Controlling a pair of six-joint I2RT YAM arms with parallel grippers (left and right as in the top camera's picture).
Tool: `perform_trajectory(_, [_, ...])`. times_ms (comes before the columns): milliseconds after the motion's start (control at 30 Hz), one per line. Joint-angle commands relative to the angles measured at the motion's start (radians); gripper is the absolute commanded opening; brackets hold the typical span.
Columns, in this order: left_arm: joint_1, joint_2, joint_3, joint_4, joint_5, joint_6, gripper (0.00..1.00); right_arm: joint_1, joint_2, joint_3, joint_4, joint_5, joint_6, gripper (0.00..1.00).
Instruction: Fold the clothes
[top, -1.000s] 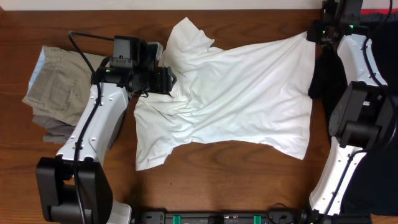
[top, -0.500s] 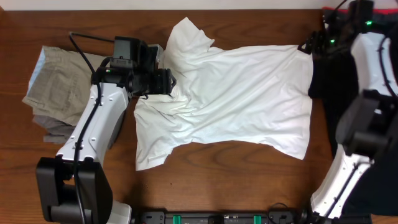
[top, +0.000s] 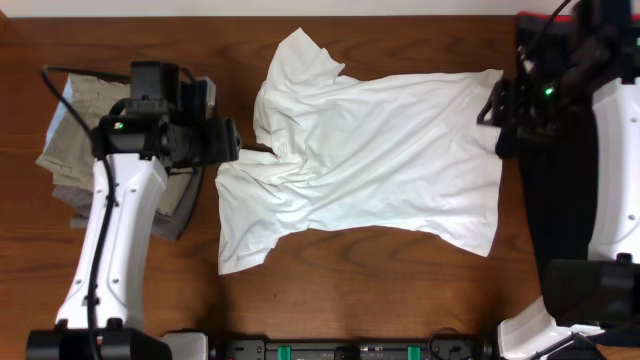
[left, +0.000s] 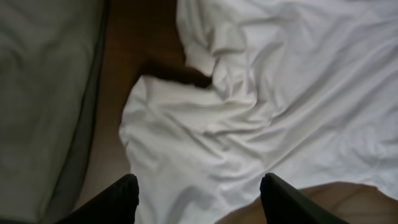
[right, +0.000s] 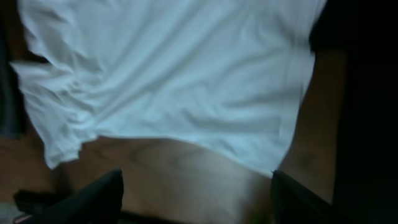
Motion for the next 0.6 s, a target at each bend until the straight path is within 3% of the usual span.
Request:
perform_trajectory(0, [0.033,0.01,0.011,-0.053,-0.017,-0.004,0.65,0.058,0.009,-0.061,-0.027,0.097,0.123,0.74])
perform_trajectory(200, [0.089,0.01,0.011,-0.091,-0.015,-0.005,0.65,0.113,0.01,-0.286,0.005,0.094,0.252,0.71])
perform_trajectory(367, [0.098,0.01,0.011,-0.066,-0.013,-0.006,0.65,0.135,0.01,-0.576,0.104,0.093,0.32,0.53])
perform_trajectory(567, [0.098,0.01,0.011,-0.064,-0.012,-0.005,0.65,0.134,0.01,-0.841,0.271,0.082,0.367,0.49])
